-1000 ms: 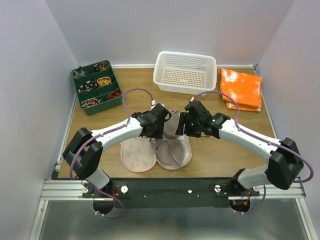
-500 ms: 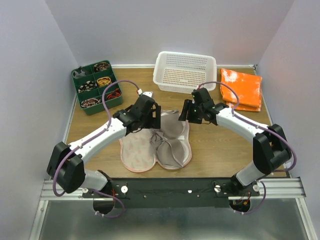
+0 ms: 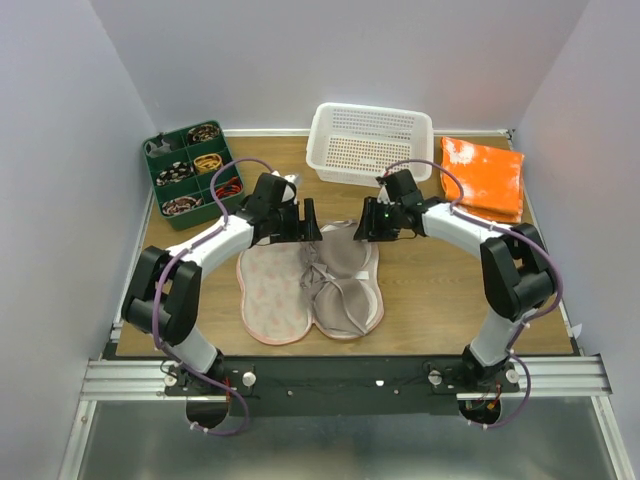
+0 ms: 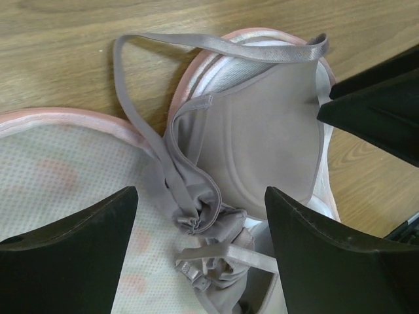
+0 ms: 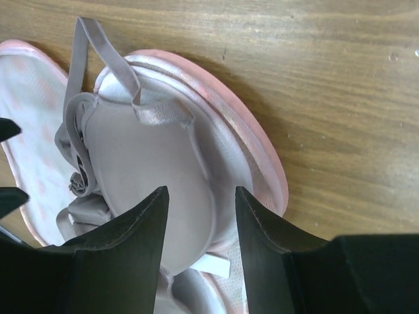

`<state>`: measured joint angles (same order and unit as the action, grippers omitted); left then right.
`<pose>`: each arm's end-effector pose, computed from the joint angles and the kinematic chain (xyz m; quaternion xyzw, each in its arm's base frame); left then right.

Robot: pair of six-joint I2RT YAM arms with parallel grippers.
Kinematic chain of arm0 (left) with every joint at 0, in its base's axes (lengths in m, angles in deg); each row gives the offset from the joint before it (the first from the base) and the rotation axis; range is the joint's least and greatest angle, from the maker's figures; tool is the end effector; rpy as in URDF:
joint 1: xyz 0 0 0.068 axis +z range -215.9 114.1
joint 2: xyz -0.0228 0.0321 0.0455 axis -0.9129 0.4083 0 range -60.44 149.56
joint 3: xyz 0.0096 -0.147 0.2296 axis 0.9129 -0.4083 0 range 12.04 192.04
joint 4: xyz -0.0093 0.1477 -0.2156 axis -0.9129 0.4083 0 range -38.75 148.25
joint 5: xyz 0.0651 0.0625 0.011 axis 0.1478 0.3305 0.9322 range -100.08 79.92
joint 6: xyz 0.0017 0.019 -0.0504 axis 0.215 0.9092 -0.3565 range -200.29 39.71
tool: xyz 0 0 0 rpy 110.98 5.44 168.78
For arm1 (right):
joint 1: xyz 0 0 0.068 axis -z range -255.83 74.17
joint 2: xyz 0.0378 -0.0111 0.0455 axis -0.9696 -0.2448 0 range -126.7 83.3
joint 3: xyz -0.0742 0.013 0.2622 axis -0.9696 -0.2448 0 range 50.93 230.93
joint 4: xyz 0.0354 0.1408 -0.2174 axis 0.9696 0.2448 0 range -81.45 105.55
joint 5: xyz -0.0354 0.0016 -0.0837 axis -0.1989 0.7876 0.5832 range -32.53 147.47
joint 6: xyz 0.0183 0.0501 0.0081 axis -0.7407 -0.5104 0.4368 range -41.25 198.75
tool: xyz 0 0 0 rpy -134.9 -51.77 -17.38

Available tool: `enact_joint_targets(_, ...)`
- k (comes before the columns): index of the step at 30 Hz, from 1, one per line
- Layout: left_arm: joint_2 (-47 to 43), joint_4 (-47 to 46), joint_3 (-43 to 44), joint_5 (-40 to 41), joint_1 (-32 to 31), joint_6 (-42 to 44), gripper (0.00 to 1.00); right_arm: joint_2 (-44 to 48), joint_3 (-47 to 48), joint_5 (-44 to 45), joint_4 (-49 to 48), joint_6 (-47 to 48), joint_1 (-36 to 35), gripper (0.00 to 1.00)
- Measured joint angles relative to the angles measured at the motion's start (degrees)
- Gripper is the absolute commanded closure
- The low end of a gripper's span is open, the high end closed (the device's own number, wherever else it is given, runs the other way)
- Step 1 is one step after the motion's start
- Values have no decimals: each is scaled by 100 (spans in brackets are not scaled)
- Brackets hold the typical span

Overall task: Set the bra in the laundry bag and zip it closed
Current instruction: Adjust the bra in the laundry bag.

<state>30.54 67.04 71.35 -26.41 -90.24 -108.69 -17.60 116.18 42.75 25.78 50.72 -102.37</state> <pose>0.3036 -0.1483 0.2203 0.0188 0.9237 -0.2781 0.2629 0.3264 0.1732 0.1923 -0.0286 0.9406 0.2527 0.2249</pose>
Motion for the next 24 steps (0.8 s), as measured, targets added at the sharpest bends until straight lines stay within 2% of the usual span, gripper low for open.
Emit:
enact_joint_targets(17, 391, -374, -151, -188, 39, -70, 16, -649, 332, -664, -212, 328, 52, 59)
enact_joint_targets(21, 417, -374, -188, -188, 39, -81, 17, -645, 315, -717, -332, 317, 79, 91)
enact_joint_targets(24, 424, -378, -188, -188, 50, -98, 18, -586, 221, -699, -457, 275, 83, 94)
